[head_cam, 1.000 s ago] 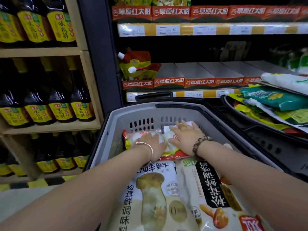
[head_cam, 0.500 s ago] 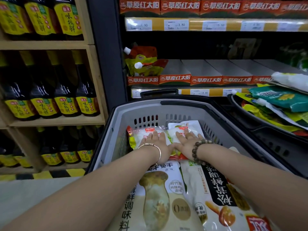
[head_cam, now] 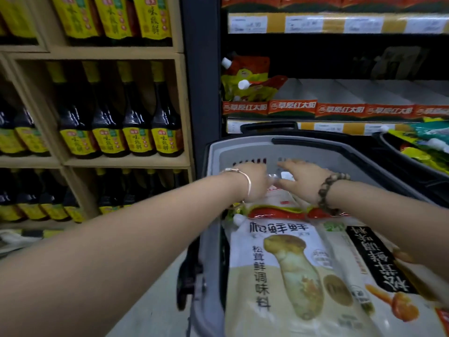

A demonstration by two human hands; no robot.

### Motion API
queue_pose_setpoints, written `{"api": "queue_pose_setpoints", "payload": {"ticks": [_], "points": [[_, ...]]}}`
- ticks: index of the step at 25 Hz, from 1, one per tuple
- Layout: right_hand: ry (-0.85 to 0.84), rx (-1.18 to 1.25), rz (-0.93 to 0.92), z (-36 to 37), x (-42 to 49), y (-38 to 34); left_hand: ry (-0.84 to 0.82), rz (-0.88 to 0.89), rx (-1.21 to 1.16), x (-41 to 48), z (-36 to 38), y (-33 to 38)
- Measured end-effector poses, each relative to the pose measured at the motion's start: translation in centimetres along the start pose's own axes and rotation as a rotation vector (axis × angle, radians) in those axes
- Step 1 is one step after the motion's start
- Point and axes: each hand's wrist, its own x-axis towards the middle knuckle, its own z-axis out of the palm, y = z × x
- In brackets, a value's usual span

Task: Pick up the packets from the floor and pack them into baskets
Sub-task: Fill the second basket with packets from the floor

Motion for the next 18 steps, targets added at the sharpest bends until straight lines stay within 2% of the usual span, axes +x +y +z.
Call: {"api": "queue_pose_setpoints", "payload": {"ticks": [3,7,13,18], "points": [[0.077,0.052,-0.093,-2.1,1.0,-5.5,0.233,-0.088,-0.119,-3.2,-2.6,-5.1],[0.143,0.062,-0.208,-2.9,2.7,-15.1,0.424,-0.149,-0.173,-10.1,-5.8,-14.1],[0.122,0.023,-0.340,0.1,4.4,-32.3,0.577,-0.372,-0.309,-20.8,-6.9,-28.4],[0.068,0.019,-0.429,4.3,4.8,-46.0,0.642,-0.576,-0.253,-28.4,-4.0,-38.9]]}}
